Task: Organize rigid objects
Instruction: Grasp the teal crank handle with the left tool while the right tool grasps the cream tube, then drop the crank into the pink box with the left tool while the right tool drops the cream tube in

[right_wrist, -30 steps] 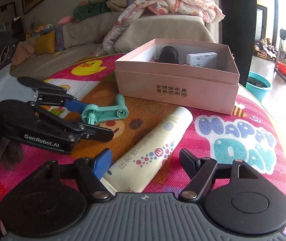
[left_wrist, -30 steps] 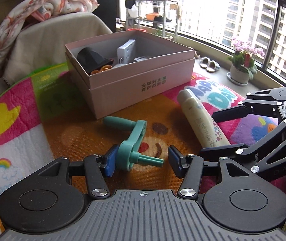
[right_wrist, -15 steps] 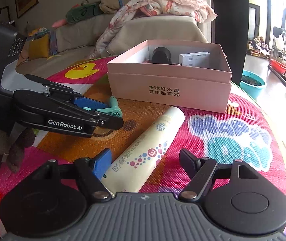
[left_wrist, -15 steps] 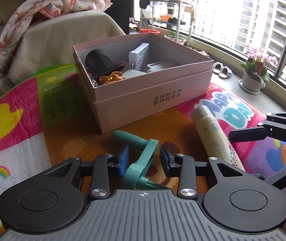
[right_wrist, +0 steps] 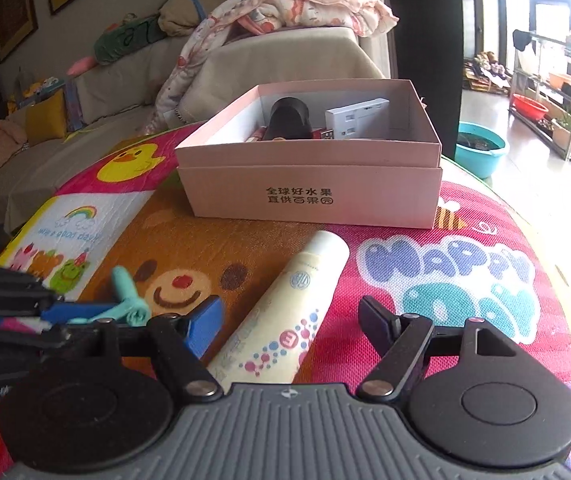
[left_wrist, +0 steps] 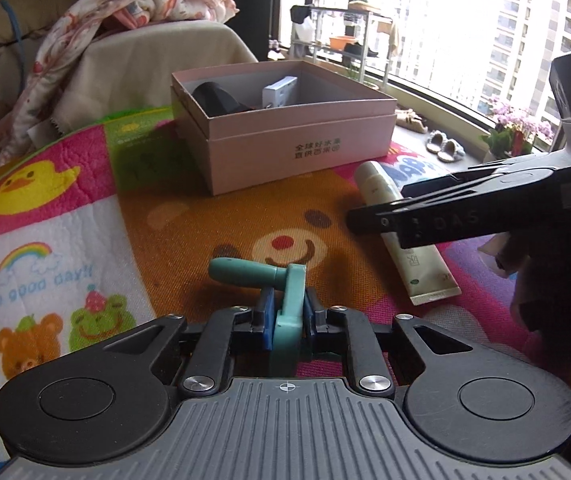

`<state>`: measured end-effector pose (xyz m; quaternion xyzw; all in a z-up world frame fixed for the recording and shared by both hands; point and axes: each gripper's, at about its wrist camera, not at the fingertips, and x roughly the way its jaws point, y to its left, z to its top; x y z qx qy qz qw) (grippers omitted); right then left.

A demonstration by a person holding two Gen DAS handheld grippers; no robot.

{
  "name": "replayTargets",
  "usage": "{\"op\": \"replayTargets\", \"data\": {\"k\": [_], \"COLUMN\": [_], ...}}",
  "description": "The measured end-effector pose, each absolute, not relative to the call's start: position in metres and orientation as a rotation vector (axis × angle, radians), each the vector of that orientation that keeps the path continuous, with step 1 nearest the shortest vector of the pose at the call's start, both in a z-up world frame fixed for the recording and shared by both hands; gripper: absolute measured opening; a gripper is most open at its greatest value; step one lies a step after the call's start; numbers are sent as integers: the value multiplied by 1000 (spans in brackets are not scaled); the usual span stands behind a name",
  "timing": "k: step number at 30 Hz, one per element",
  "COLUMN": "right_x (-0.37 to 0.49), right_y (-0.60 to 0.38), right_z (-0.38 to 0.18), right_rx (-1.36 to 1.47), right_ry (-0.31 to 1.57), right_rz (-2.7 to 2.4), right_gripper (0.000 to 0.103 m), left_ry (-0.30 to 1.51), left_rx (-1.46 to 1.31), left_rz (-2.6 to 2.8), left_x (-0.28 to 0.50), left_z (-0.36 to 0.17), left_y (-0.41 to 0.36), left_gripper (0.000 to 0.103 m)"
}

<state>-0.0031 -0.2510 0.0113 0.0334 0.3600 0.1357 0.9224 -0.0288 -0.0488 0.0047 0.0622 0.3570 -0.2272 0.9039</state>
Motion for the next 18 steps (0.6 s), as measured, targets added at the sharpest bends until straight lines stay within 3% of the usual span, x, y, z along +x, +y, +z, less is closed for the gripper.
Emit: {"op": "replayTargets", "data": {"k": [2,5,7,9,18], "right_x": [7,8,3,-3,-47], "right_y": [-240,-223,-220,-221,-244], "right_z": [10,10,13,16,29], "right_rx": [31,-79,-100,-102,-75], "right_ry": [743,734,738,757,808], "right_rz": [232,217,258,282,343], "right_gripper": [74,56,35,29,28], "left_ry": [740,735,741,744,696], "left_rx": [126,137,109,54,156], "left_rz": [-449,-449,-454,-453,-566], "left_x": [-29,-31,-30,-31,-72], "left_z": [5,5,5,5,7], "left_y": [-52,-52,-48,-42,-50], "left_gripper": [18,18,18,18,14]}}
